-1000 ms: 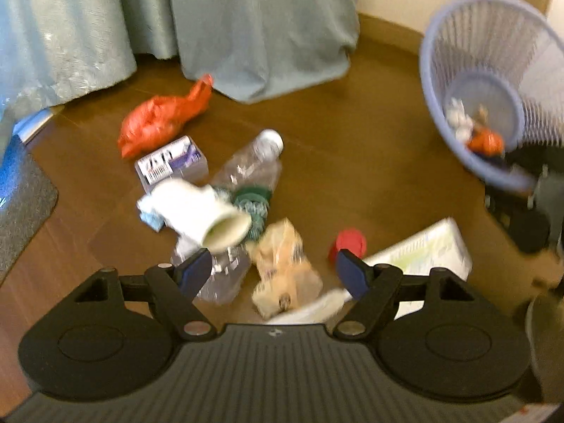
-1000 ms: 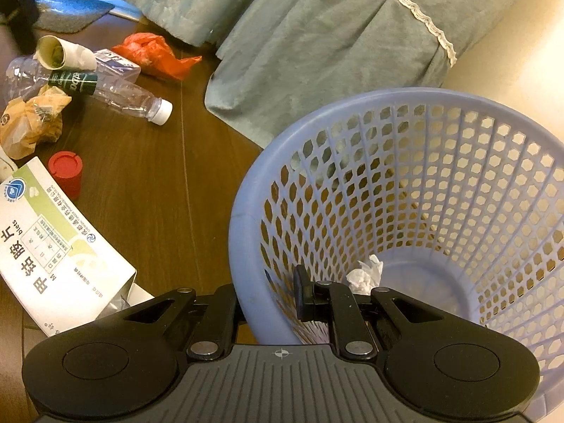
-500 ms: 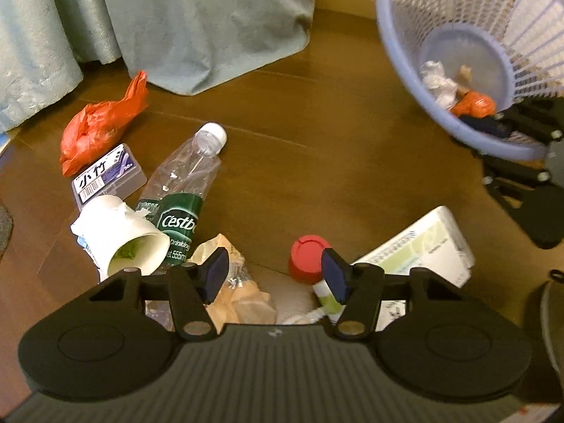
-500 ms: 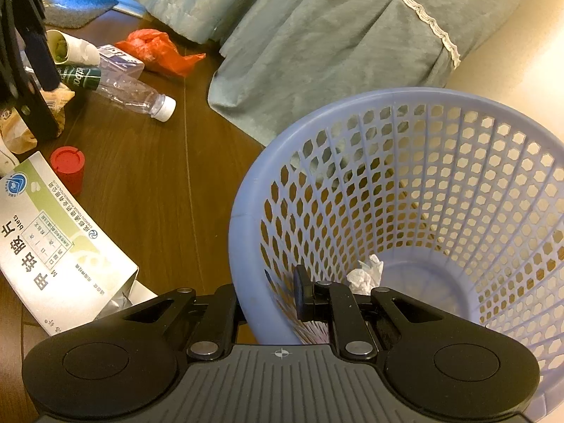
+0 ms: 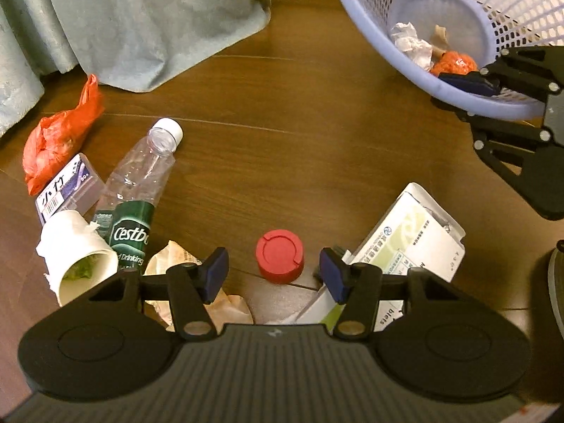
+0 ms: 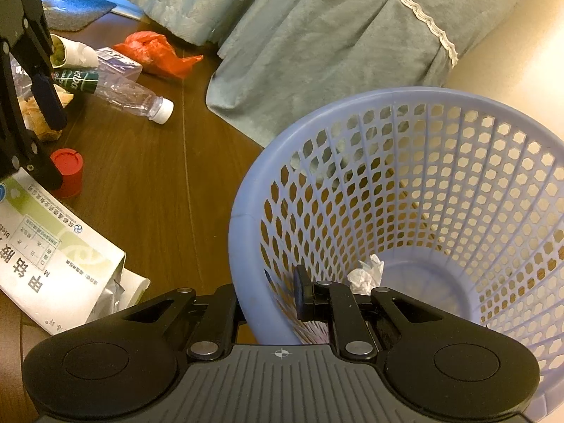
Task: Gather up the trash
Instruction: 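Grasp the red bottle cap with the left tool, then drop the red cap into the wastebasket with the left tool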
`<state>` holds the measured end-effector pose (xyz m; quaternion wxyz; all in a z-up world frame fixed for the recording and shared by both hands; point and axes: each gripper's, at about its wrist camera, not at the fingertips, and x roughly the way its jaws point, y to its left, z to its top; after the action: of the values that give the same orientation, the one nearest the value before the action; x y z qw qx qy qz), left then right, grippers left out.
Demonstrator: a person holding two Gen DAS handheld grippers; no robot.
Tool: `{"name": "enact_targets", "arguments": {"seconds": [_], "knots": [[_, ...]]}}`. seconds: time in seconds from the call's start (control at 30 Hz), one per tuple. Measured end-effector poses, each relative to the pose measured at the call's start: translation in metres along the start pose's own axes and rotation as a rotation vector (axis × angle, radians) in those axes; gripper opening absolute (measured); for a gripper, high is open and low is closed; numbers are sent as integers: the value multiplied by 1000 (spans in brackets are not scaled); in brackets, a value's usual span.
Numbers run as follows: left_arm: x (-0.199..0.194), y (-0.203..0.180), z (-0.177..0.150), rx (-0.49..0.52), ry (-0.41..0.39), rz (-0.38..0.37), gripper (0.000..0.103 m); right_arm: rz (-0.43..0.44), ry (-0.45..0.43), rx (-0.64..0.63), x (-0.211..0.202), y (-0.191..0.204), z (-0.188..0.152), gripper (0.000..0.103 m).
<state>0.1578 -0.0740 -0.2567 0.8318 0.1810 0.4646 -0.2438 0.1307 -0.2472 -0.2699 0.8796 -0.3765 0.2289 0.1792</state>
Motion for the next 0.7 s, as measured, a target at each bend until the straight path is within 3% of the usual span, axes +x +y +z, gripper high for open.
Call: {"name": "enact_targets", "arguments": {"seconds": [0.07,0.33,0.7], "knots": [[5,1,1,-9,10,1,51,-1,1,1,0,0,0,10],[9,5,4,-33,20,-13,26,-1,1,1,-1,0,0,10],[-13,8,8,-48,-22,-24,26,-1,1,1,-1,-1,-1,10]]}}
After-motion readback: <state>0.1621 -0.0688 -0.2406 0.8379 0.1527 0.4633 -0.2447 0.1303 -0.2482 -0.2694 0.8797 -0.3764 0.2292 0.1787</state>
